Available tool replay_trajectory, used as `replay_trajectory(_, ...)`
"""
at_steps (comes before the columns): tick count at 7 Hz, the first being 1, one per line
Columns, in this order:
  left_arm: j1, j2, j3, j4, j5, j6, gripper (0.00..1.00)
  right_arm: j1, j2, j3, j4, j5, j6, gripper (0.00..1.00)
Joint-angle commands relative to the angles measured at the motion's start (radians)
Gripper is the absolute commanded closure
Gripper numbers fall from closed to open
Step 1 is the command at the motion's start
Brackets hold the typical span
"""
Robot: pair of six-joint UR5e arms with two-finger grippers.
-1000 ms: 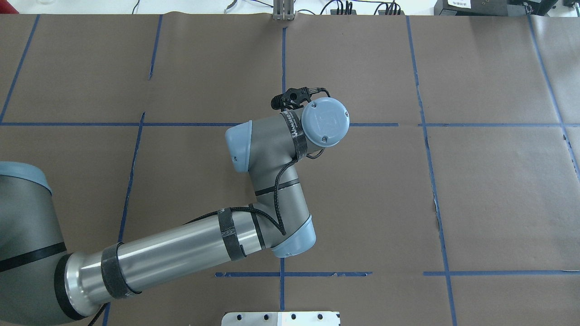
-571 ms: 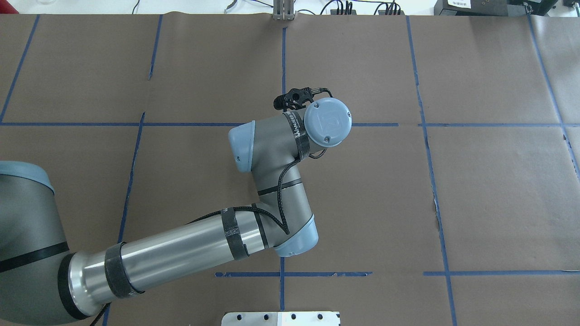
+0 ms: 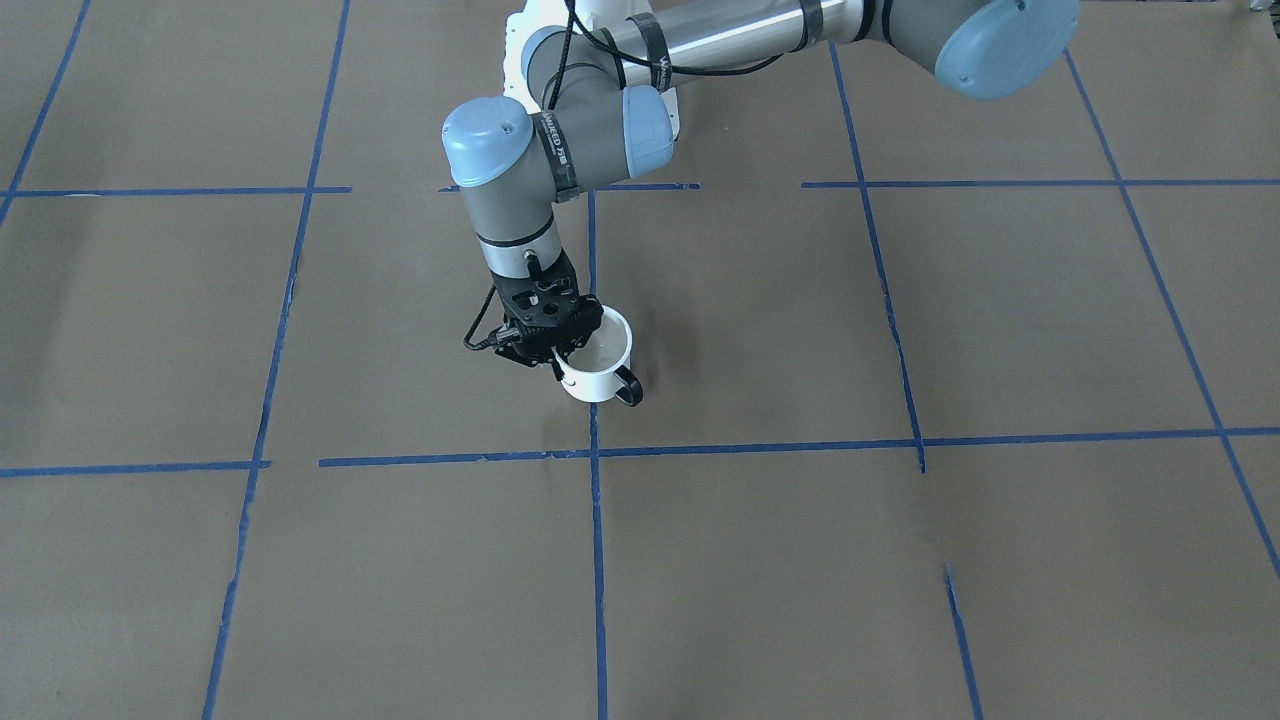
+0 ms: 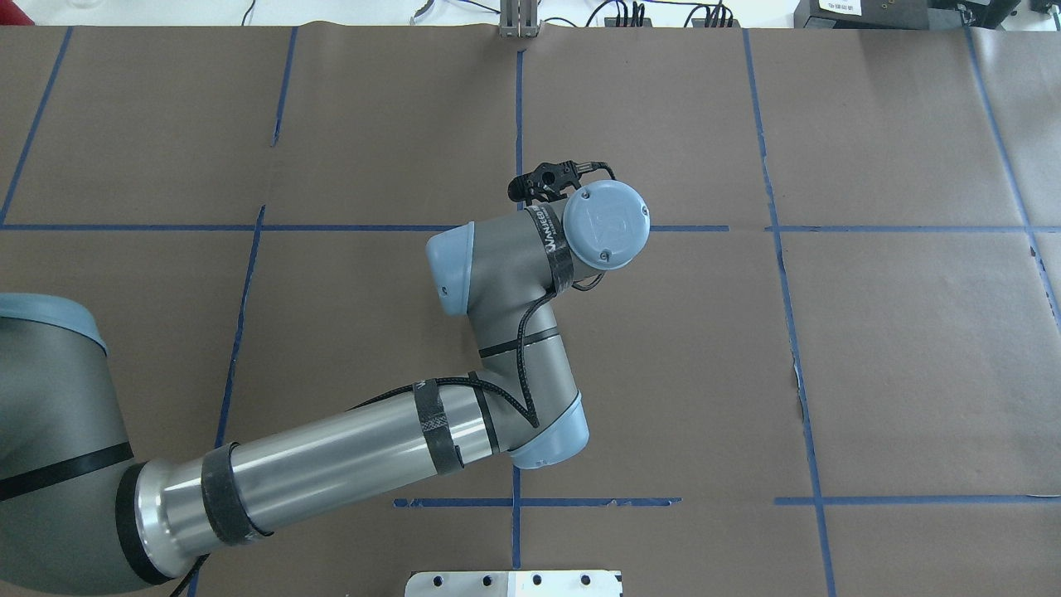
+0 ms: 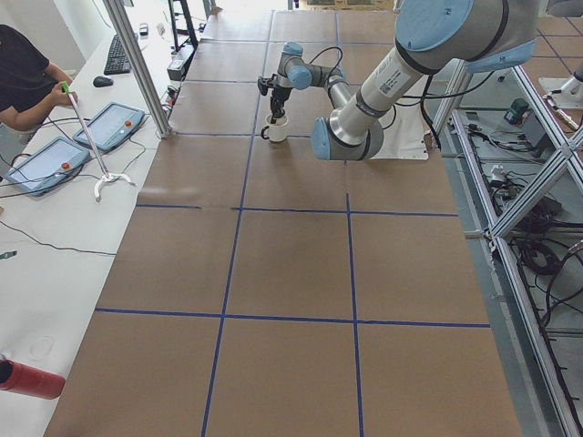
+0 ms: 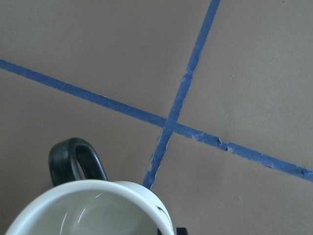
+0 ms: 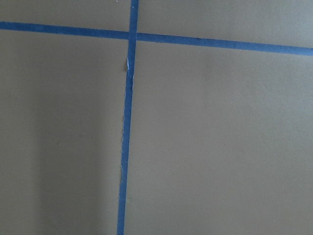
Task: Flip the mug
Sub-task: 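Rotate the left wrist to turn the mug upright and lower it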
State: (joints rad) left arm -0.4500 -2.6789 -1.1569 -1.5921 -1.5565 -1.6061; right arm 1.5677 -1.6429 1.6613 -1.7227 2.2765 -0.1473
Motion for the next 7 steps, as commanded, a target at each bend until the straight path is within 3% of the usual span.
replay_trajectory(1,0.001,-0.001,0.008,-0.003,0.001,0.0,0.7,0.0,0.0,0.0,0.0,0.0,0.0,0.0)
replay_trajectory(2,0.001,0.001,0.009,-0.003,0.003,0.002,0.05,0.0,0.0,0.0,0.0,0.0,0.0,0.0)
replay_trajectory(3,0.001,-0.001,0.006,-0.002,0.001,0.023,0.0,0.0,0.0,0.0,0.0,0.0,0.0,0.0)
replay_trajectory(7,-0.007,0.001,-0.055,0.038,-0.004,0.047,0.0,0.0,0.0,0.0,0.0,0.0,0.0,0.0)
